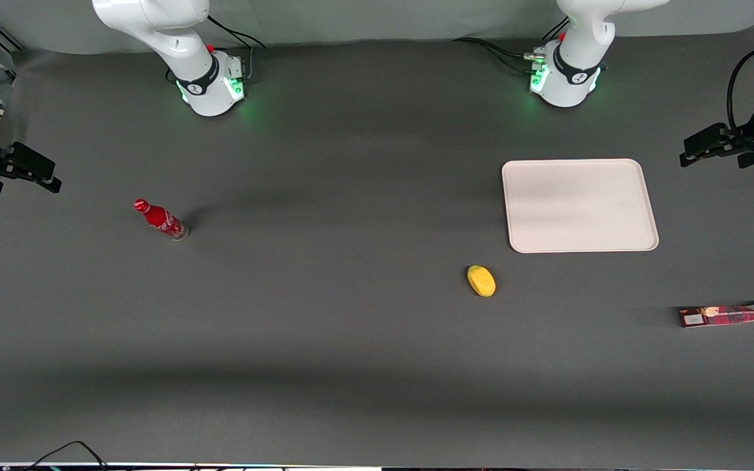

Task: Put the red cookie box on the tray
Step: 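Lower the open left gripper over the red tartan shortbread box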

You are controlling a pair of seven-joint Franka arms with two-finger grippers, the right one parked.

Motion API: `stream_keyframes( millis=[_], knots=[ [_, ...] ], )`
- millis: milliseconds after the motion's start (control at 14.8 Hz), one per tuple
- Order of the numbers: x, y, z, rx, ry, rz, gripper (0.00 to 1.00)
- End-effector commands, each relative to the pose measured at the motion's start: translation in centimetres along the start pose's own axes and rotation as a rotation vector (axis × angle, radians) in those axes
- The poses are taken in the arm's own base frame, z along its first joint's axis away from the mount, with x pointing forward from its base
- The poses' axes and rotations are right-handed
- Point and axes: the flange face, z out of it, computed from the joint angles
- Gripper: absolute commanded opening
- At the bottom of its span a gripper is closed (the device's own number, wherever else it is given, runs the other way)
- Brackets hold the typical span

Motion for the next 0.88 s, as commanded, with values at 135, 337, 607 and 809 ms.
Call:
stream_keyframes(
  millis=[135,337,607,809],
  knots=[
    [0.6,-0.6,0.8,0.005,0.003,-0.002,1.00],
    [3.3,-1.9,2.3,0.030,0.041,0.064,1.00],
    [7.7,-9.0,5.6,0.160,0.037,0.450,1.00],
    [10.7,-15.0,9.1,0.259,-0.069,0.864,1.00]
  ],
)
